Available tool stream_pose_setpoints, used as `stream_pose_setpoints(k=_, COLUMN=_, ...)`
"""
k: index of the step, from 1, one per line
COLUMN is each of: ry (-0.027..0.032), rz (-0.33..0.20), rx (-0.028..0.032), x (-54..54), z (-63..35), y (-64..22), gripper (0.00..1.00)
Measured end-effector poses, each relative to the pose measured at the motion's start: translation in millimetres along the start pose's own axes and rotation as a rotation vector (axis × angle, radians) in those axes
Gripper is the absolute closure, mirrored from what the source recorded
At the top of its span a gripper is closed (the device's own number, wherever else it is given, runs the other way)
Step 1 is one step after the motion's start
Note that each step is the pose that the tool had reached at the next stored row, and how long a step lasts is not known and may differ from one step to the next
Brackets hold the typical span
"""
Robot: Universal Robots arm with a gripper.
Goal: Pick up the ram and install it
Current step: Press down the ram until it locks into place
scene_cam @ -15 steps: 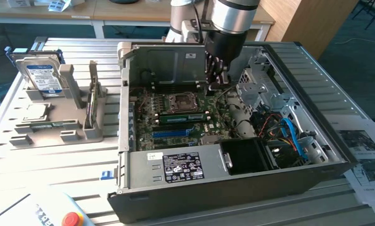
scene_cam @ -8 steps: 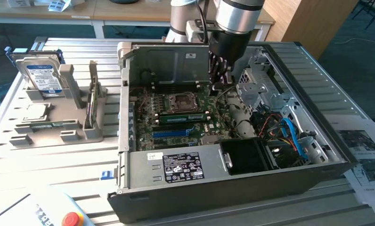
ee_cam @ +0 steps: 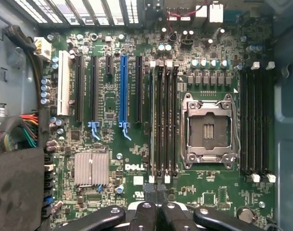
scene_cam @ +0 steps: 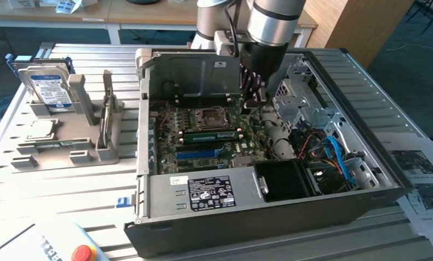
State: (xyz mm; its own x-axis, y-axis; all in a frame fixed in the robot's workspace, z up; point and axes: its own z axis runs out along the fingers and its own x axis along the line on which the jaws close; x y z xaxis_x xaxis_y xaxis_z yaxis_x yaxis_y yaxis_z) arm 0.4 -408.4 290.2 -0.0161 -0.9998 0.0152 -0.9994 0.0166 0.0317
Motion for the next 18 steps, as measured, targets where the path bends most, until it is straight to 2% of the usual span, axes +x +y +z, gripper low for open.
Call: stream_pose_setpoints(k=18, ry=0.0001, rz=0.000, rx=0.0000, x=-0.4, z=29.3, y=-0.9, gripper=0.90)
